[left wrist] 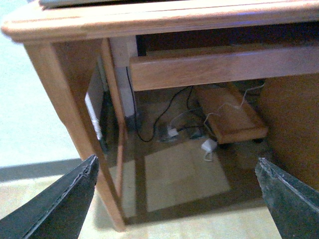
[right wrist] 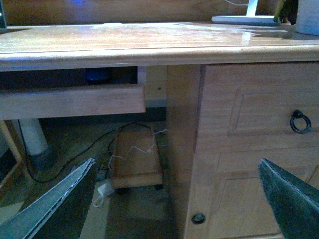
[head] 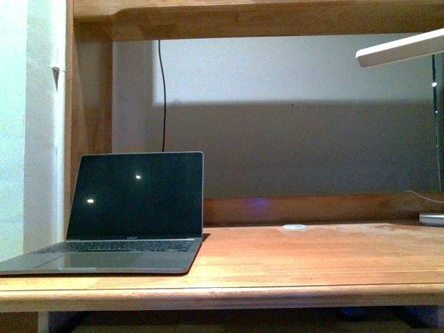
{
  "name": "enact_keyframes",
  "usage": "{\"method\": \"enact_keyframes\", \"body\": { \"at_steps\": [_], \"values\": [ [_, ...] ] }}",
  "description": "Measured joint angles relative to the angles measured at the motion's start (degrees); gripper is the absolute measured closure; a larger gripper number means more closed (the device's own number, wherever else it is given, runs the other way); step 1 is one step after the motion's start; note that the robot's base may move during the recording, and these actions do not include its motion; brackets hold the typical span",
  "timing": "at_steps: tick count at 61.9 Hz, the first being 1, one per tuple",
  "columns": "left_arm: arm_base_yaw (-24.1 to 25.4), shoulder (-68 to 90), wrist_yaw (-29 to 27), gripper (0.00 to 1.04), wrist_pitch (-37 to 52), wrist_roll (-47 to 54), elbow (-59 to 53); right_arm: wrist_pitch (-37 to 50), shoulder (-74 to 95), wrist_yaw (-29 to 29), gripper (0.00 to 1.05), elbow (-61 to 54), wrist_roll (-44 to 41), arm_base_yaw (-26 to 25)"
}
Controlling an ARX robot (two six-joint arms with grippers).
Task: Place mouse
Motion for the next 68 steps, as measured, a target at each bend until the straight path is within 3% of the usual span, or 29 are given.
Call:
{"method": "enact_keyframes", "body": {
  "at_steps": [15, 26, 45, 68],
  "values": [
    [0.6, 34.5, 1.1, 0.08, 23.9, 33.9, 9.2, 0.0, 0.0, 0.0, 0.07, 0.0, 0.0, 0.0],
    [-0.1, 48.4, 2.3, 0.08, 31.3, 48.9, 15.9, 0.0, 0.0, 0.0, 0.07, 0.0, 0.0, 0.0],
    [-1.0, 61.7, 3.8, 0.08, 34.7, 60.8, 26.4, 0.0, 0.0, 0.0, 0.07, 0.0, 0.0, 0.0],
    [-2.0, 70.5, 4.7, 0.08, 31.5, 64.9, 37.0, 0.0, 0.0, 0.0, 0.07, 0.0, 0.0, 0.0]
  ]
}}
